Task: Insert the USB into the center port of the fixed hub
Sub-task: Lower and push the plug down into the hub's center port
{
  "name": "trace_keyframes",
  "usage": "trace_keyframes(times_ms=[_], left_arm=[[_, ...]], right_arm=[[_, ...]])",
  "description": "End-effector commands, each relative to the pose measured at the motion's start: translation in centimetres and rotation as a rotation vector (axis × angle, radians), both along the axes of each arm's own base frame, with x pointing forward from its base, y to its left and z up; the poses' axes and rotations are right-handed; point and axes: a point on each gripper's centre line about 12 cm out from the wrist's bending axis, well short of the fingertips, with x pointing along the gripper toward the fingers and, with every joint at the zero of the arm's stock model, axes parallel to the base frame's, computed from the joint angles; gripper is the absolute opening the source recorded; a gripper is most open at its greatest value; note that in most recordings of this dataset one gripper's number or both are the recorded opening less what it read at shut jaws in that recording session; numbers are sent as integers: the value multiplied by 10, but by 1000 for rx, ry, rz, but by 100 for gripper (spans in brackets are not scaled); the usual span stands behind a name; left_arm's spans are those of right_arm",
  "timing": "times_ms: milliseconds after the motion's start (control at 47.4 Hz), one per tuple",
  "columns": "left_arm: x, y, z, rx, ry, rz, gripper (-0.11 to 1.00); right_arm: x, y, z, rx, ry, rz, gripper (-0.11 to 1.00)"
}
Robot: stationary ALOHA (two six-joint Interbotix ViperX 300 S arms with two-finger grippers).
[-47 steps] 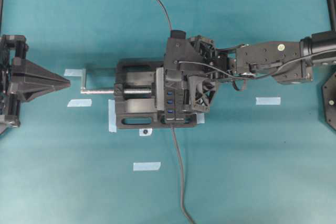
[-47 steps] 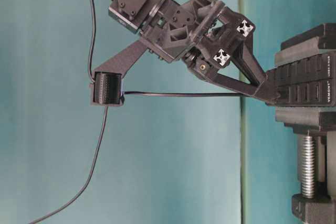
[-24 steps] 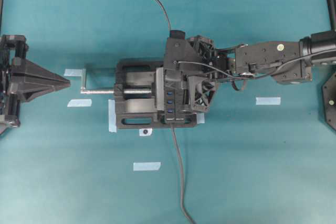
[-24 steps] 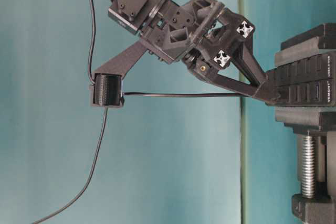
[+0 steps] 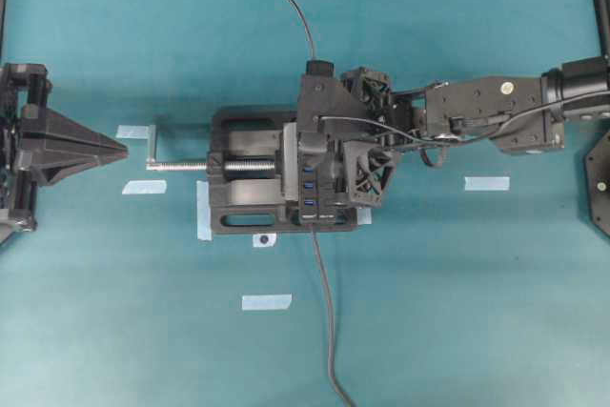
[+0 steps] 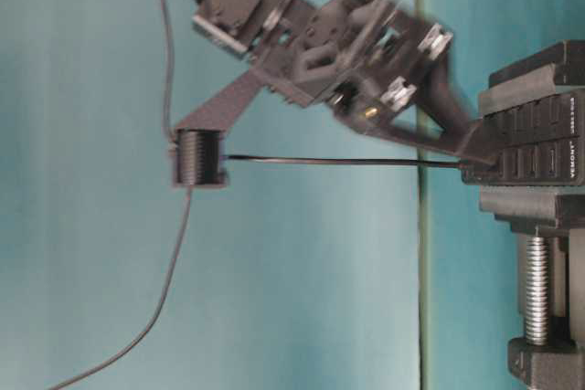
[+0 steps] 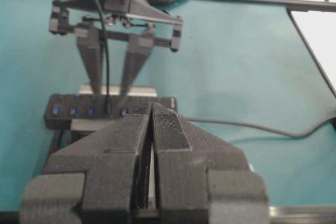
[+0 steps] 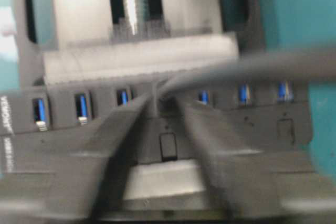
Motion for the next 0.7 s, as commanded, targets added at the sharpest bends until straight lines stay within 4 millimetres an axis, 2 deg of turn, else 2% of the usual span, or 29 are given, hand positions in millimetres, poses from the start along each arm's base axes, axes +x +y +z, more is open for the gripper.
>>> trace_keyframes(times_ms=[0, 63, 106, 675], left_arm=[[2, 0, 6, 0, -15, -2, 1], [2, 0, 6, 0, -15, -2, 1], [2, 0, 6, 0, -15, -2, 1], [2, 0, 6, -14, -17, 0, 1]], right_arm=[[4, 2, 19, 2, -56, -2, 67], [5, 2, 20, 2, -59, 0, 79], [5, 2, 20, 2, -59, 0, 81], [5, 2, 23, 2, -65, 0, 80]])
